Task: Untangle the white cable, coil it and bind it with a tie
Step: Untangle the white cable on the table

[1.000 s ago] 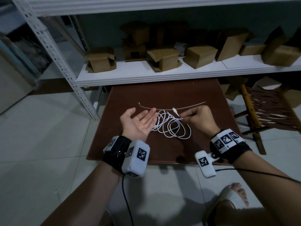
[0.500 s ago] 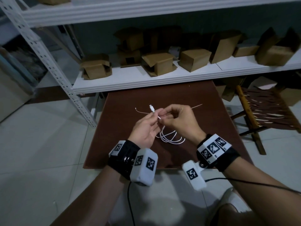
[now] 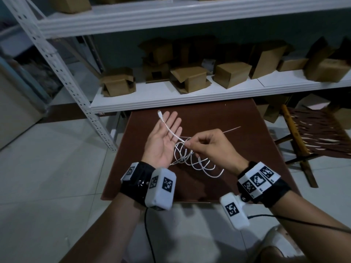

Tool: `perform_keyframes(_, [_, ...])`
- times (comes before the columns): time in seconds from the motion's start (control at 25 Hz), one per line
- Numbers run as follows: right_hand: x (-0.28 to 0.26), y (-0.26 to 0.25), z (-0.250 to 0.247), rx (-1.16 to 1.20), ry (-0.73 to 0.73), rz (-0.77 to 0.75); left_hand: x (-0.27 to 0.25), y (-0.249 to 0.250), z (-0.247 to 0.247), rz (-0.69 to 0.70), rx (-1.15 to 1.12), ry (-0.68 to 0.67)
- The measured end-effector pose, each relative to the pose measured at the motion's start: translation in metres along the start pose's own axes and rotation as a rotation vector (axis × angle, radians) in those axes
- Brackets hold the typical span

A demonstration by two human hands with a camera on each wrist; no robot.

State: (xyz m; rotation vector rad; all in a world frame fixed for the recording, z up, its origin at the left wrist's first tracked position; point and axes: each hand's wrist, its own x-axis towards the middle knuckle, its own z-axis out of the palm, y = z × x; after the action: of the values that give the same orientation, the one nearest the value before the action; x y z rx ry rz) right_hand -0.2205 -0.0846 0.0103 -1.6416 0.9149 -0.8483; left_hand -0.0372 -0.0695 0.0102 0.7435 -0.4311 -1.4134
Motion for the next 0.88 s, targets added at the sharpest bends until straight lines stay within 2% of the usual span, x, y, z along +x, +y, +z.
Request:
perform_keyframes(0.12, [-0.004,-0.008,0.014,-0.030,-0.058,-0.048,-0.005,-0.004,0.004,-0.022,0.000,-0.078])
perform_keyframes(0.36, [0.005,-0.006,0.015,-0.118,-0.047,-0.058,-0.012,-0.001,0.013,-0.110,-0.037,-0.046])
perform_keyframes(0.64, [0.004,-0.006,0.015,-0.134,-0.078,-0.121,-0.016,-0.002,0.009,-0.152,-0.128,-0.159])
perform_keyframes(0.88, [0.004,-0.003,0.013,-0.197,-0.108,-0.185,-0.016,-0.002,0.007,-0.194,-0.100,-0.212])
